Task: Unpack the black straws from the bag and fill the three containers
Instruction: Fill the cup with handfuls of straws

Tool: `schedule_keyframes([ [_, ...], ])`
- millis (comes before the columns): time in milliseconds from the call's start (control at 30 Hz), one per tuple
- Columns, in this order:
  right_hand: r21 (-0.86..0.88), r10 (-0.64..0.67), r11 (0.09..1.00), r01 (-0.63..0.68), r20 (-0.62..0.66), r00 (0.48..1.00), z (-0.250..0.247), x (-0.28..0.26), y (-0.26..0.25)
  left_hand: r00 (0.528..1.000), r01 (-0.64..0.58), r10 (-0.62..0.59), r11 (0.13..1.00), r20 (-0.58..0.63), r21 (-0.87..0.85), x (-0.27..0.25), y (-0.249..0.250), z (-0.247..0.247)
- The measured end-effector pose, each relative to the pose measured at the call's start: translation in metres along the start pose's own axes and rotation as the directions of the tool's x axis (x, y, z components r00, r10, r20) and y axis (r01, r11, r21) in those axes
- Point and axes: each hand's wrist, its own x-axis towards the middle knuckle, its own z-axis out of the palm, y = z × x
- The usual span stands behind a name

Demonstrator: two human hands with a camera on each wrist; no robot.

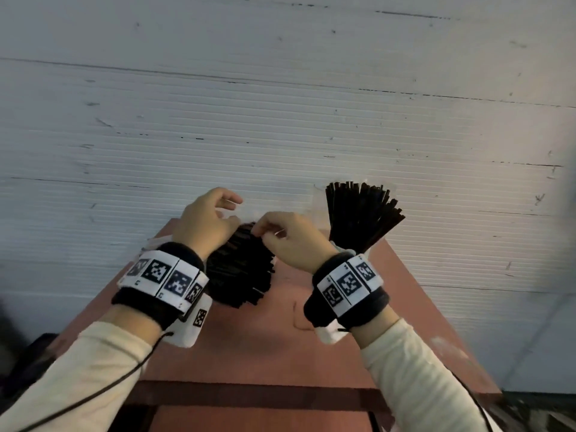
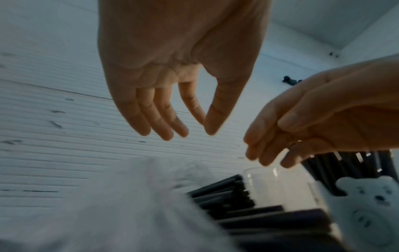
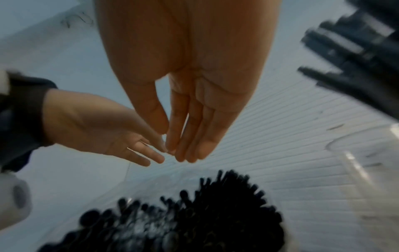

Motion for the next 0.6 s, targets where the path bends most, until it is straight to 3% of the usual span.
schedule_keyframes([
  [133, -0.131, 0.067, 0.991, -0.034, 0.253, 0.965, 0.037, 0.016, -0.011, 0.972, 0.103, -0.159, 0.951, 0.176, 0.291, 0.007, -0.036, -0.025],
  [200, -0.244, 0.094, 0.97, -0.009, 0.34, 0.936, 0.053, 0.022, -0.016, 0.947, 0.122, -0.211, 0.934, 0.243, 0.337, 0.006, -0.046, -0.028],
  [367, -0.35, 0.153, 0.937, -0.015, 0.371, 0.916, 0.075, 0.029, -0.018, 0.948, 0.119, -0.205, 0.938, 0.244, 0.327, 0.006, -0.058, -0.035],
  [467, -0.353, 0.11, 0.935, 0.04, 0.395, 0.912, 0.076, 0.03, -0.019, 0.933, 0.112, -0.205, 0.946, 0.294, 0.304, 0.006, -0.06, -0.039],
  [600, -0.329, 0.061, 0.939, 0.1, 0.445, 0.893, 0.073, 0.029, -0.018, 0.954, 0.118, -0.179, 0.961, 0.239, 0.251, 0.006, -0.061, -0.04],
])
